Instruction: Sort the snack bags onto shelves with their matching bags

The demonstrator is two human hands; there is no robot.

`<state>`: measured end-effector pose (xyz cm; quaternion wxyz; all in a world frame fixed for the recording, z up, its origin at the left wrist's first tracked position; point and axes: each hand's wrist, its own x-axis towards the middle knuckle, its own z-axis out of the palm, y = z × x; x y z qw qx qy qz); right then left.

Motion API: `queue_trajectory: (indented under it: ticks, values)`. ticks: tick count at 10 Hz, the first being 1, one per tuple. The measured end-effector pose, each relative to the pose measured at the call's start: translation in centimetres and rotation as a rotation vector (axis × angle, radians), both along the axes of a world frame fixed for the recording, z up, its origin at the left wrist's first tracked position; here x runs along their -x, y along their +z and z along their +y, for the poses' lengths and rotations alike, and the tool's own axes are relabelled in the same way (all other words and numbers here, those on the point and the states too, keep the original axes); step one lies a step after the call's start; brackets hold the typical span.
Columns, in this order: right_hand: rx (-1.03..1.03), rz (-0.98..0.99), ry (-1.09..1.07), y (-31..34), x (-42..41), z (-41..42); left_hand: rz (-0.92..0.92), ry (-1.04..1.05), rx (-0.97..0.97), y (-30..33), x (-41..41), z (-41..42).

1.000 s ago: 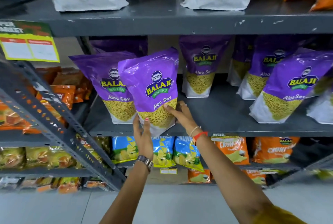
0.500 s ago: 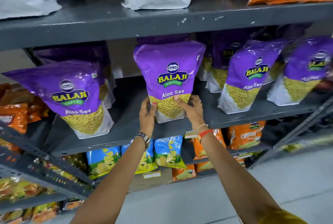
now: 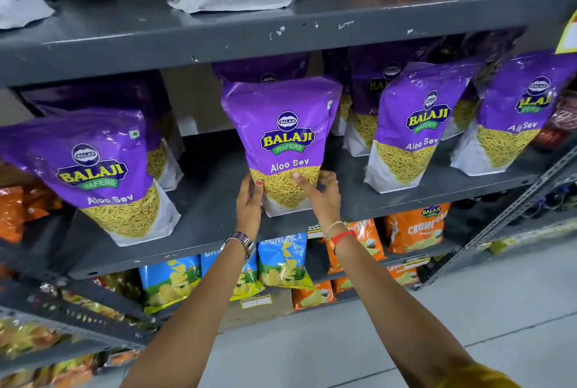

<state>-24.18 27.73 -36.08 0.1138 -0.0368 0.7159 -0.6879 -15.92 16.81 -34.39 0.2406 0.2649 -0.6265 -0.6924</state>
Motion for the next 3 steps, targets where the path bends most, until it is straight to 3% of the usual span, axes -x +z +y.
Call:
queue_trajectory:
  ticks: [3]
  values:
    - [0.100,-0.028,0.036,0.15,-0.08,-0.35,0.024,0.000,0.051,0.09,-0.55,-0.44]
